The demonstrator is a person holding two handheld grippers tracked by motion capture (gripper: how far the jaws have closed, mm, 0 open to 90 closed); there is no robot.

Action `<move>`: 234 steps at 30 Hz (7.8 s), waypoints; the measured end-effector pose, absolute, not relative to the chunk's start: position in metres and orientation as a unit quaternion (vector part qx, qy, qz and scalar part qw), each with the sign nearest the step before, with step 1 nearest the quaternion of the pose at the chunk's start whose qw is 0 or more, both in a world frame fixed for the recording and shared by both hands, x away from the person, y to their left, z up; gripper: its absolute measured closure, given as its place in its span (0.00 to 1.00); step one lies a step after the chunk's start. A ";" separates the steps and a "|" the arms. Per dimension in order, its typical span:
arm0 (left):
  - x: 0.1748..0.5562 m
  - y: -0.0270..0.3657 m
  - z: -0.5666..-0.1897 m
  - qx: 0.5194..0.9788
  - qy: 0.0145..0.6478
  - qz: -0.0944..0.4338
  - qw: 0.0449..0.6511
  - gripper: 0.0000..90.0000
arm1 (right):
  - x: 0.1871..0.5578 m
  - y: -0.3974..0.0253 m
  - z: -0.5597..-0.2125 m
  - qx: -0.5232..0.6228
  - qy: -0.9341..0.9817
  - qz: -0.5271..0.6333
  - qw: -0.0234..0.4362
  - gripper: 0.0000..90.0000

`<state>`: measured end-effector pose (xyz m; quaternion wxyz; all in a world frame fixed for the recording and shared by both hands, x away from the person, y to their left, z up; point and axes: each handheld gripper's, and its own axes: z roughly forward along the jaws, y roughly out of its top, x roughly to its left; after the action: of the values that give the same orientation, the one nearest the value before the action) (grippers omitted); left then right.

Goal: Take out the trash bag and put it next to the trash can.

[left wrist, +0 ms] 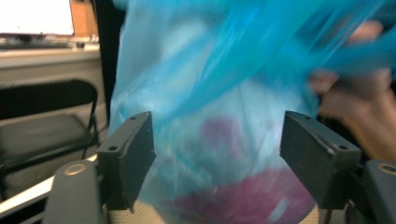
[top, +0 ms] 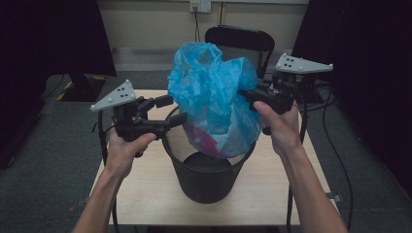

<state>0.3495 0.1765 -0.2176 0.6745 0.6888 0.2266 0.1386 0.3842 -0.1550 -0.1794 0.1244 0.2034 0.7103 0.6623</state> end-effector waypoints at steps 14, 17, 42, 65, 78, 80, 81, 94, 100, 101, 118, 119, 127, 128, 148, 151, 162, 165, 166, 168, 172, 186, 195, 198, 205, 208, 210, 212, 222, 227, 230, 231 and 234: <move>0.361 0.148 -0.201 0.692 0.205 0.118 0.682 0.17 | 0.374 -0.127 -0.187 0.163 0.736 0.647 0.117 1.00; 0.367 0.136 -0.211 0.708 0.191 0.091 0.674 0.17 | 0.371 -0.126 -0.175 0.158 0.725 0.662 0.109 1.00; 0.361 0.139 -0.192 0.671 0.168 0.094 0.716 1.00 | 0.379 -0.142 -0.189 0.199 0.743 0.634 0.085 0.18; 0.368 0.125 -0.195 0.671 0.179 0.121 0.709 0.60 | 0.394 -0.136 -0.201 0.170 0.720 0.667 0.086 0.99; 0.372 0.121 -0.202 0.674 0.208 0.140 0.695 0.39 | 0.419 -0.166 -0.201 0.221 0.687 0.683 0.113 0.99; 0.371 0.122 -0.201 0.674 0.209 0.144 0.694 0.38 | 0.424 -0.168 -0.201 0.226 0.686 0.682 0.116 1.00; 0.371 0.122 -0.201 0.672 0.210 0.146 0.695 0.37 | 0.427 -0.170 -0.200 0.230 0.684 0.682 0.117 1.00; 0.373 0.125 -0.204 0.680 0.222 0.148 0.683 0.33 | 0.461 -0.181 -0.192 0.271 0.672 0.675 0.138 1.00; 0.371 0.129 -0.205 0.680 0.221 0.147 0.683 0.33 | 0.479 -0.192 -0.184 0.288 0.665 0.672 0.150 1.00; 0.371 0.130 -0.206 0.681 0.219 0.148 0.683 0.33 | 0.484 -0.194 -0.184 0.296 0.664 0.669 0.155 1.00; 0.367 0.150 -0.227 0.690 0.237 0.145 0.669 0.31 | 0.515 -0.223 -0.242 0.377 0.683 0.595 0.191 1.00; 0.367 0.152 -0.230 0.689 0.240 0.146 0.668 0.31 | 0.515 -0.225 -0.248 0.381 0.683 0.594 0.190 1.00; 0.360 0.172 -0.254 0.692 0.268 0.153 0.652 0.24 | 0.517 -0.234 -0.308 0.416 0.688 0.566 0.182 1.00; 0.359 0.175 -0.256 0.693 0.269 0.155 0.651 0.23 | 0.517 -0.235 -0.316 0.419 0.690 0.561 0.182 1.00; 0.341 0.248 -0.312 0.664 0.338 0.161 0.647 0.17 | 0.492 -0.243 -0.444 0.462 0.716 0.501 0.151 0.99; 0.340 0.255 -0.325 0.672 0.349 0.163 0.632 0.17 | 0.492 -0.234 -0.454 0.463 0.720 0.495 0.149 0.99; 0.347 0.256 -0.383 0.718 0.387 0.141 0.561 0.17 | 0.521 -0.210 -0.456 0.471 0.719 0.486 0.159 0.97; 0.344 0.248 -0.403 0.736 0.402 0.153 0.523 0.17 | 0.525 -0.207 -0.453 0.469 0.719 0.487 0.161 0.94; 0.342 0.246 -0.411 0.742 0.404 0.147 0.515 0.17 | 0.525 -0.207 -0.452 0.466 0.720 0.488 0.161 0.91; 0.340 0.239 -0.427 0.757 0.404 0.146 0.493 0.17 | 0.523 -0.207 -0.448 0.464 0.716 0.497 0.157 0.85; 0.337 0.223 -0.455 0.787 0.405 0.132 0.446 0.18 | 0.515 -0.210 -0.438 0.463 0.711 0.505 0.160 0.67; 0.340 0.199 -0.497 0.830 0.402 0.171 0.347 0.17 | 0.486 -0.221 -0.411 0.468 0.695 0.518 0.172 0.19; 0.341 0.198 -0.501 0.822 0.411 0.179 0.352 0.11 | 0.465 -0.234 -0.391 0.458 0.690 0.528 0.190 0.18; 0.343 0.197 -0.501 0.819 0.418 0.179 0.350 0.07 | 0.457 -0.240 -0.389 0.457 0.692 0.525 0.190 0.18; 0.343 0.197 -0.501 0.818 0.421 0.179 0.350 0.06 | 0.436 -0.253 -0.386 0.455 0.692 0.530 0.185 0.18; 0.343 0.197 -0.501 0.818 0.421 0.179 0.350 0.06 | 0.425 -0.257 -0.386 0.455 0.692 0.530 0.182 0.18; 0.344 0.197 -0.501 0.818 0.420 0.179 0.350 0.06 | 0.417 -0.260 -0.387 0.454 0.692 0.532 0.178 0.18; 0.344 0.197 -0.501 0.818 0.420 0.179 0.349 0.06 | 0.409 -0.261 -0.388 0.453 0.696 0.530 0.174 0.18; 0.345 0.198 -0.501 0.819 0.422 0.180 0.346 0.04 | 0.377 -0.263 -0.407 0.457 0.708 0.513 0.165 0.18; 0.345 0.198 -0.501 0.819 0.422 0.180 0.346 0.04 | 0.362 -0.265 -0.422 0.464 0.715 0.497 0.163 0.18; 0.345 0.198 -0.501 0.819 0.422 0.180 0.346 0.04 | 0.354 -0.268 -0.434 0.473 0.717 0.486 0.160 0.18; 0.345 0.198 -0.501 0.819 0.422 0.180 0.346 0.04 | 0.352 -0.269 -0.438 0.476 0.719 0.481 0.159 0.18; 0.343 0.197 -0.501 0.815 0.430 0.183 0.343 0.04 | 0.348 -0.272 -0.450 0.487 0.722 0.464 0.161 0.18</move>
<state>0.3427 0.1971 -0.5012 0.3432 0.8145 0.4303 0.1834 0.3478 -0.2721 -0.4497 0.1609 0.4866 0.7224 0.4642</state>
